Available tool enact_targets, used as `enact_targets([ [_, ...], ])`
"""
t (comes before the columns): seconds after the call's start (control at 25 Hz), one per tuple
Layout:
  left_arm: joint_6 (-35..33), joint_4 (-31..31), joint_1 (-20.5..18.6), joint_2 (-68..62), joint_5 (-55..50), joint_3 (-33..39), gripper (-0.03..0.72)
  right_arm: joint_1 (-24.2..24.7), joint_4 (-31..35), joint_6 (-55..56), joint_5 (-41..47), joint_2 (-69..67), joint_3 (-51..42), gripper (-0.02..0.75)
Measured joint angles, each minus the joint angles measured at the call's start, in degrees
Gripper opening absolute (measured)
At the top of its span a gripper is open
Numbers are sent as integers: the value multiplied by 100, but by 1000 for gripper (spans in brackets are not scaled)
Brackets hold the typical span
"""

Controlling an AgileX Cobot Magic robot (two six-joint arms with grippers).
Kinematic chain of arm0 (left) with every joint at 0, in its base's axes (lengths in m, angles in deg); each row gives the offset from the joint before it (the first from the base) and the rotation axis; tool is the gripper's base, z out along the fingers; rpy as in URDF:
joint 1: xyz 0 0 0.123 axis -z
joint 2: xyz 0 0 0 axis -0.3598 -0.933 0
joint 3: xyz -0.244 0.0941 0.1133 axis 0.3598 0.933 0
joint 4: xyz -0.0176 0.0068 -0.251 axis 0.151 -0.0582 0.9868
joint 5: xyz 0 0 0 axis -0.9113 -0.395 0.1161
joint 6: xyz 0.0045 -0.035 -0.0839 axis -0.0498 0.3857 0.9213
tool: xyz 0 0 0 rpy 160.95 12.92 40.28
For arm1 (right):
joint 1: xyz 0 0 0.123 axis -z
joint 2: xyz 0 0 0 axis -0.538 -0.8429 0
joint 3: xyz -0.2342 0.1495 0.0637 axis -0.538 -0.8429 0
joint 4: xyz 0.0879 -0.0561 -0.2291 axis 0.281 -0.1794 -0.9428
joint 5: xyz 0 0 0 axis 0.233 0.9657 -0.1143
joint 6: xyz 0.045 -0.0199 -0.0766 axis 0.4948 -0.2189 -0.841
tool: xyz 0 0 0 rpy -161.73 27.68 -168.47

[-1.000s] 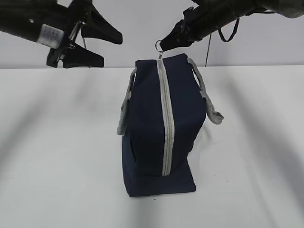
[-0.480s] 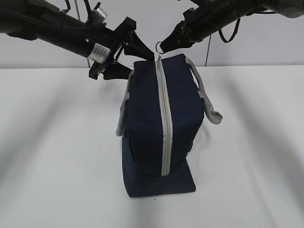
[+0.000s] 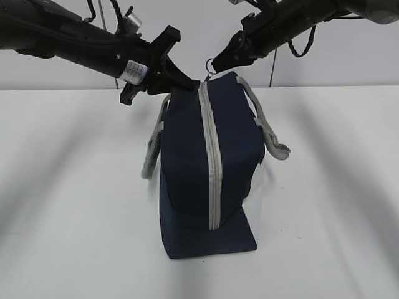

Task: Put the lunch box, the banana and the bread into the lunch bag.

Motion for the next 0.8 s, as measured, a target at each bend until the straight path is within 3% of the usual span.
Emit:
enact_targets([
  [0.24, -539, 497, 0, 0, -281, 0, 8, 0, -60, 216, -71, -300, 0, -16],
  [0.8, -879, 405, 11, 247, -283, 35, 7, -30, -653, 1148, 236, -534, 57, -16],
])
